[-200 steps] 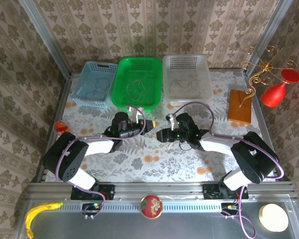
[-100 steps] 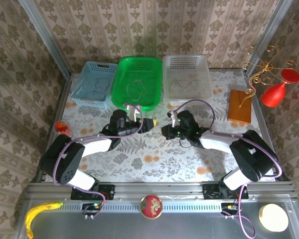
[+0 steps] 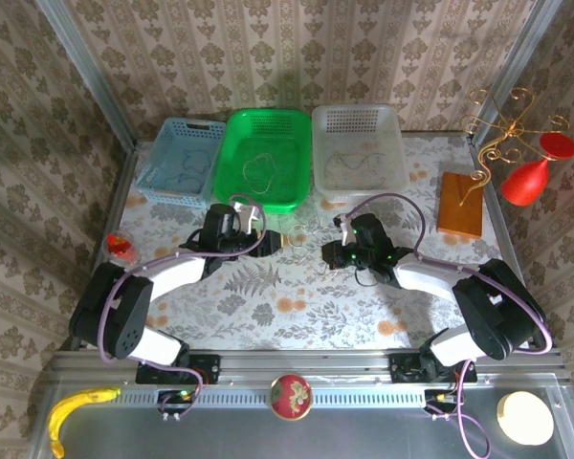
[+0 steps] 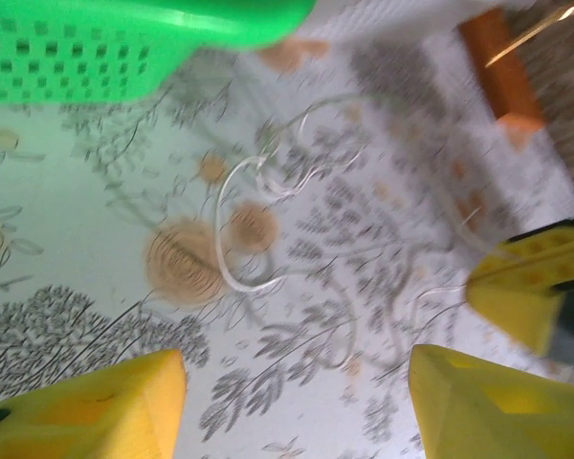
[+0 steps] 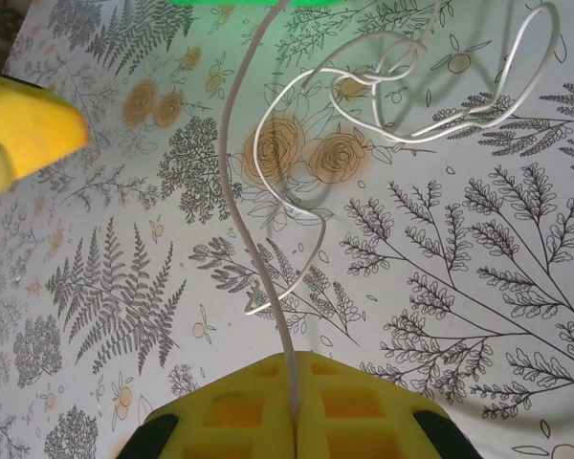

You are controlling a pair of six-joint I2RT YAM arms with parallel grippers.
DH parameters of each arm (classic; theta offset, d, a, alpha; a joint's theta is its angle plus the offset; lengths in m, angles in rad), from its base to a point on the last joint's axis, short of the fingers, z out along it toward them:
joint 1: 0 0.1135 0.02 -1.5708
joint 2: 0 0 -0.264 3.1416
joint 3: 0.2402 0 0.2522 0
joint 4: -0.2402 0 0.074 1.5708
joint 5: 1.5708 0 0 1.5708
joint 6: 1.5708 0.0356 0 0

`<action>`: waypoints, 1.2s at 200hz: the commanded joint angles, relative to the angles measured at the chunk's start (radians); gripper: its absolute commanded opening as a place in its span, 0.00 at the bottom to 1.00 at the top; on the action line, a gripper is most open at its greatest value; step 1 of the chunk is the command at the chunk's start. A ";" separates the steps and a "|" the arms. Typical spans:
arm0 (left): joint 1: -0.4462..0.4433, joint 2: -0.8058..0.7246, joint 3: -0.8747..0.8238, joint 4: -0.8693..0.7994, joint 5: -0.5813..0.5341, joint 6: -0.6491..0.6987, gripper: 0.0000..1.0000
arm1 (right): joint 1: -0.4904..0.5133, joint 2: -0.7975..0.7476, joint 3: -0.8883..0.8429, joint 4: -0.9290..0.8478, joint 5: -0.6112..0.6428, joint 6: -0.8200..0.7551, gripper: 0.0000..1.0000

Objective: Untangle the cables

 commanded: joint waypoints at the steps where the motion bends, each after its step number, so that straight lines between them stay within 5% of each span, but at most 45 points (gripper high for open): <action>1: -0.037 0.060 0.067 -0.166 -0.071 0.145 0.63 | -0.005 -0.021 -0.020 -0.022 0.025 -0.005 0.00; 83: -0.101 0.291 0.271 -0.236 -0.216 0.257 0.61 | -0.006 -0.048 -0.072 -0.011 0.039 0.005 0.00; 188: -0.108 0.446 0.432 -0.248 -0.195 0.281 0.60 | -0.008 -0.039 -0.112 0.034 0.038 0.014 0.00; 223: -0.113 0.468 0.441 -0.225 -0.182 0.271 0.39 | -0.011 -0.045 -0.116 0.036 0.038 0.016 0.00; 240: -0.114 0.468 0.434 -0.212 -0.170 0.269 0.15 | -0.020 -0.053 -0.122 0.035 0.036 0.016 0.00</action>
